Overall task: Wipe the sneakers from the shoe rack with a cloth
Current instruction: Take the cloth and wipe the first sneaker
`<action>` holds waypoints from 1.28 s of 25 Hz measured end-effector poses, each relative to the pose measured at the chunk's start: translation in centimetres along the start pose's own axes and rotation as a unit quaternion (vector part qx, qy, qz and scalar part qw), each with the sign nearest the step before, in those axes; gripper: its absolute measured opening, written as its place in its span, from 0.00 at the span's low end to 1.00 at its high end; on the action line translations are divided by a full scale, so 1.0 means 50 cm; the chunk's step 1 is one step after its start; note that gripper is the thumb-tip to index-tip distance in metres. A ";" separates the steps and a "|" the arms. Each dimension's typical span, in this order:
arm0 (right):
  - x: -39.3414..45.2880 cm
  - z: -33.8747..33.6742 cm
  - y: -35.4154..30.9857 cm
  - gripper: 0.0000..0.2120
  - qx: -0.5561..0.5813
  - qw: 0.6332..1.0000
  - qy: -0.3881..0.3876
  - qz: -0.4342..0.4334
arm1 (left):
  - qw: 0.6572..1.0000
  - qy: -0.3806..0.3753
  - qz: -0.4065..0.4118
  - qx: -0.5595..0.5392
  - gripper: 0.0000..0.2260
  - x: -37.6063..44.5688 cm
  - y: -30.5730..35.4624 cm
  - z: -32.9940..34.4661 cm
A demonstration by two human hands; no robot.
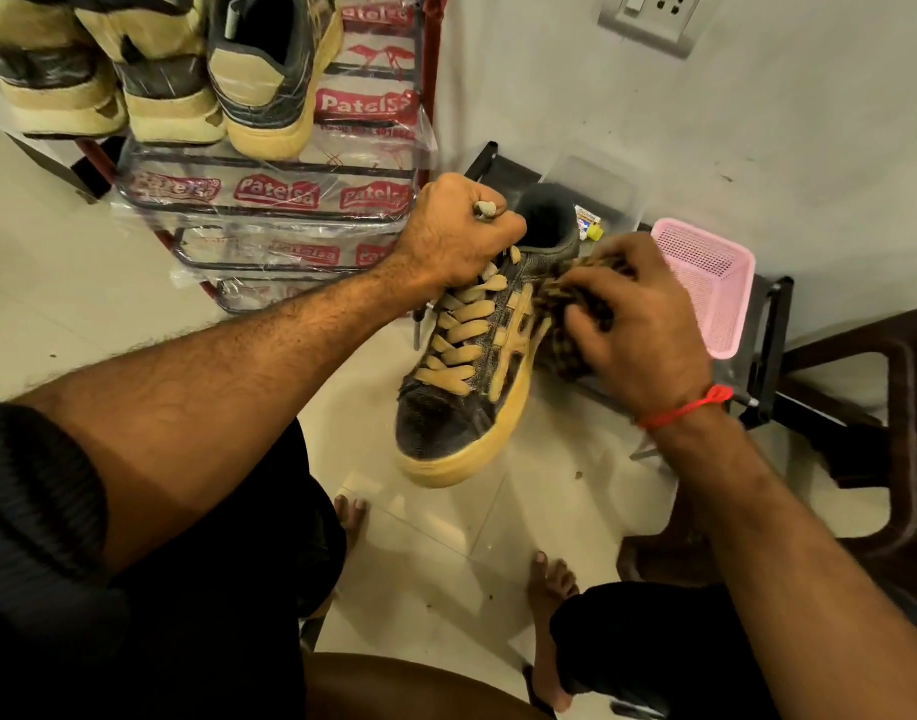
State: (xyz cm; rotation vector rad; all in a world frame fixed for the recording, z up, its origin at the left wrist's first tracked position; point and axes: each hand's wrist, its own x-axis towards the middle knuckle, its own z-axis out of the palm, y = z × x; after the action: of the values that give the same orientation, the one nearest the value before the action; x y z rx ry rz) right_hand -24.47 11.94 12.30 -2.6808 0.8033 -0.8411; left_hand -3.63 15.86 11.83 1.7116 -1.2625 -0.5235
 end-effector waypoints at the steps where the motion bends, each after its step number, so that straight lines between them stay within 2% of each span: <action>1: 0.000 -0.008 0.027 0.10 -0.009 0.998 0.026 0.049 | 1.000 -0.003 0.008 -0.009 0.17 -0.001 0.005 0.002; 3: -0.009 -0.005 0.043 0.10 0.014 0.993 0.056 0.107 | 1.000 0.003 0.023 -0.020 0.17 -0.002 0.012 0.006; 6: -0.018 0.011 -0.007 0.10 0.080 0.988 0.068 0.111 | 0.999 0.027 0.011 -0.029 0.17 0.005 0.008 0.000; 8: -0.025 0.019 -0.051 0.10 0.123 0.990 0.038 0.062 | 0.999 0.042 0.002 -0.021 0.17 0.010 0.000 -0.007; 12: -0.055 0.033 -0.127 0.10 0.220 0.958 -0.128 -0.132 | 0.999 0.041 0.002 0.005 0.18 0.006 -0.015 -0.019; 14: -0.049 0.030 -0.116 0.10 0.207 0.954 -0.141 -0.165 | 1.000 0.024 0.014 0.003 0.19 0.002 -0.012 -0.017; 19: -0.019 0.015 -0.030 0.09 0.135 0.990 0.026 0.015 | 0.996 -0.033 0.054 -0.062 0.17 -0.007 0.009 -0.003; 23: -0.005 -0.010 0.038 0.06 0.085 0.974 0.160 0.139 | 0.993 -0.043 0.070 -0.081 0.15 -0.011 0.013 -0.010; 25: 0.000 -0.017 0.037 0.06 0.088 0.964 0.190 0.162 | 0.993 -0.040 0.071 -0.083 0.16 -0.013 0.010 -0.008; 27: -0.011 0.002 -0.025 0.07 0.138 0.976 0.142 0.096 | 0.995 -0.015 0.053 -0.085 0.17 -0.009 0.005 -0.002; 29: -0.041 0.038 -0.123 0.09 0.176 0.983 0.034 -0.044 | 0.996 0.002 0.039 -0.075 0.17 -0.005 0.000 0.000; 31: -0.064 0.056 -0.170 0.10 0.160 0.971 -0.057 -0.169 | 0.997 -0.016 0.047 -0.056 0.18 -0.006 -0.006 -0.002; 32: -0.057 0.051 -0.158 0.10 0.144 0.970 -0.062 -0.186 | 0.997 -0.026 0.052 -0.055 0.18 -0.008 -0.008 -0.002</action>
State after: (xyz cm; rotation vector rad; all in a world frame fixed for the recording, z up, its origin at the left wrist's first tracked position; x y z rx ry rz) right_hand -21.53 20.19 11.73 -2.6187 0.1331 -0.7834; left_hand -3.48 16.28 11.46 1.5407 -1.3289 -0.5680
